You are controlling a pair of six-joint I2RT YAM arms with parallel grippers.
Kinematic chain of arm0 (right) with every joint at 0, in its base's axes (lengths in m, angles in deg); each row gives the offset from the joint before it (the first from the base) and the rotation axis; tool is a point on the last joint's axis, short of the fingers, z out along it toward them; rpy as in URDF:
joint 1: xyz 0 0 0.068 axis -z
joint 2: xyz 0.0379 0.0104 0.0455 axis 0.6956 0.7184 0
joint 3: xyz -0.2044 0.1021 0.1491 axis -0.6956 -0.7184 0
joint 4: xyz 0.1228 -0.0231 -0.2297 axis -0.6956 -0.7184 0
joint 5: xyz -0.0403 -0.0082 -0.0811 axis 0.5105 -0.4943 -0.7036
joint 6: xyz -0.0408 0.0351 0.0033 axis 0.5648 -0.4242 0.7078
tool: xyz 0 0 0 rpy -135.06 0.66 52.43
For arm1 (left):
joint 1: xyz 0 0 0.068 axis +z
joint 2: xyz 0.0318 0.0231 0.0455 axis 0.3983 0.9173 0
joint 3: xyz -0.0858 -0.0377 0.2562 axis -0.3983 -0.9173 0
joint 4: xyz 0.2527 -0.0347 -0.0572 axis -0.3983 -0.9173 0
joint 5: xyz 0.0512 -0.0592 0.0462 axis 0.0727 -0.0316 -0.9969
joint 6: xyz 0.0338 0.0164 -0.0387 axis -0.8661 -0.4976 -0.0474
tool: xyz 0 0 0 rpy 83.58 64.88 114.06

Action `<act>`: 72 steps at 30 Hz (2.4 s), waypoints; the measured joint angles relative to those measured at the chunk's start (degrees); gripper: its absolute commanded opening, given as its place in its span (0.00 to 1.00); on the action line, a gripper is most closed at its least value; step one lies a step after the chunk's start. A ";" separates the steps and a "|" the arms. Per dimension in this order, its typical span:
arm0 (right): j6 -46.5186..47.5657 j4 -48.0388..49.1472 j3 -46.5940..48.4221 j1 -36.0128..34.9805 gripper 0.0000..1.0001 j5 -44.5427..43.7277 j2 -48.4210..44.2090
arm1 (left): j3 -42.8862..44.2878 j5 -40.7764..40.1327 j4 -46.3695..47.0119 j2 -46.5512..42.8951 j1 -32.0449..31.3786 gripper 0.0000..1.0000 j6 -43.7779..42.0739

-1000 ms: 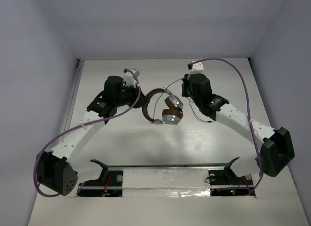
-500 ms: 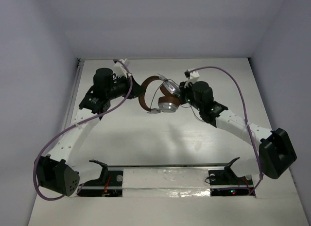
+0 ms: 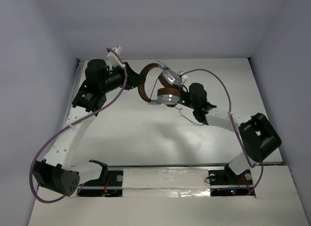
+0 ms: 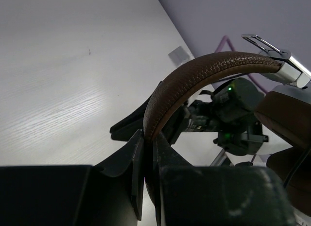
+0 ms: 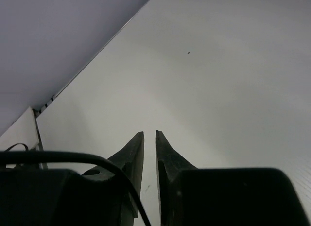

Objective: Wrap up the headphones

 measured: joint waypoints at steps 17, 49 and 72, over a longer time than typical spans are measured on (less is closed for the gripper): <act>-5.20 9.29 -7.58 0.04 0.23 3.69 3.21 | 10.19 -0.98 -0.55 1.29 4.33 0.00 2.64; -8.35 3.06 -11.56 -0.17 0.00 -1.31 -0.79 | 15.67 -3.91 2.16 7.39 9.49 0.00 7.76; -3.50 -29.59 5.07 -22.99 0.00 -27.39 -4.26 | -2.45 -29.05 13.05 11.47 4.00 0.00 17.64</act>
